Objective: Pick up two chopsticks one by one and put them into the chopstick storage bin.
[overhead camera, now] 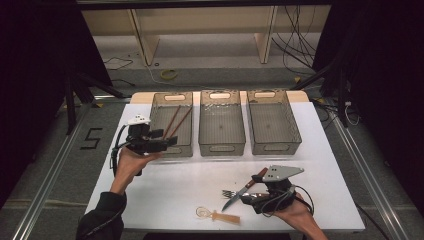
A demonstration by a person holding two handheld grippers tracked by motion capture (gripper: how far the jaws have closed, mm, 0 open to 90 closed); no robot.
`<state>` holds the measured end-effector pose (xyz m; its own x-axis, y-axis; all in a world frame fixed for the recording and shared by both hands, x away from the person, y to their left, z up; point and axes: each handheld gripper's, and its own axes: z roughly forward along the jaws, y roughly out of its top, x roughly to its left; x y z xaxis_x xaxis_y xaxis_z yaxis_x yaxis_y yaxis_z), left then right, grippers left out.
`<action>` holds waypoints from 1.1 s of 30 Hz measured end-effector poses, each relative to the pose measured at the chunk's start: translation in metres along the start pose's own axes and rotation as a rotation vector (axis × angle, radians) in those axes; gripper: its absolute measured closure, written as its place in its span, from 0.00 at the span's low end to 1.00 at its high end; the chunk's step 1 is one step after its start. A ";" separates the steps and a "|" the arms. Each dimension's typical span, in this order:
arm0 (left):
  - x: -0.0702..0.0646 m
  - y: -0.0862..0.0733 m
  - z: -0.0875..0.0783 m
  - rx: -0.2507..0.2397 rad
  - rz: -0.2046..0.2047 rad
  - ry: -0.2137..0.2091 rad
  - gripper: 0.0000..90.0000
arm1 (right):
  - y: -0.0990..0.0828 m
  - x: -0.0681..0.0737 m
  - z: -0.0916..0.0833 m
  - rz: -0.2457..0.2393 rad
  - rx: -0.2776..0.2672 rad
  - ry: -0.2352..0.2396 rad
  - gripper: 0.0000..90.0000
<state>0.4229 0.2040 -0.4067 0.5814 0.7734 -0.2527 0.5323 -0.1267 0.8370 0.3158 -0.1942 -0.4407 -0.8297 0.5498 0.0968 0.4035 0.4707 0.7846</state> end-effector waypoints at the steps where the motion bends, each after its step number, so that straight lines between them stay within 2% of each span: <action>1: -0.002 -0.002 0.000 -0.012 0.000 -0.002 0.29 | 0.001 0.001 0.001 -0.006 0.004 0.003 0.25; 7: -0.014 -0.014 0.003 0.001 0.019 -0.040 0.28 | 0.002 0.008 0.008 -0.030 0.040 0.024 0.27; 12: -0.021 -0.023 0.002 -0.012 0.034 -0.054 0.26 | 0.003 0.011 0.012 -0.041 0.072 0.042 0.27; 14: -0.024 -0.026 0.002 -0.016 0.035 -0.077 0.26 | 0.003 0.013 0.014 -0.046 0.082 0.048 0.28; 21: -0.034 -0.033 0.000 -0.036 0.070 -0.085 0.26 | 0.004 0.020 0.020 -0.071 0.126 0.079 0.31; 24: -0.037 -0.038 -0.001 -0.037 0.072 -0.101 0.25 | 0.005 0.023 0.022 -0.077 0.138 0.094 0.32; 27: -0.042 -0.042 -0.002 -0.024 0.096 -0.103 0.25 | 0.005 0.027 0.026 -0.084 0.160 0.114 0.33; 33: -0.043 -0.050 -0.005 -0.032 0.093 -0.105 0.25 | 0.004 0.031 0.031 -0.108 0.198 0.136 0.37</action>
<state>0.3683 0.1796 -0.4349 0.6895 0.6896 -0.2217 0.4543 -0.1733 0.8738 0.3037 -0.1541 -0.4532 -0.9106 0.3981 0.1110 0.3668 0.6550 0.6606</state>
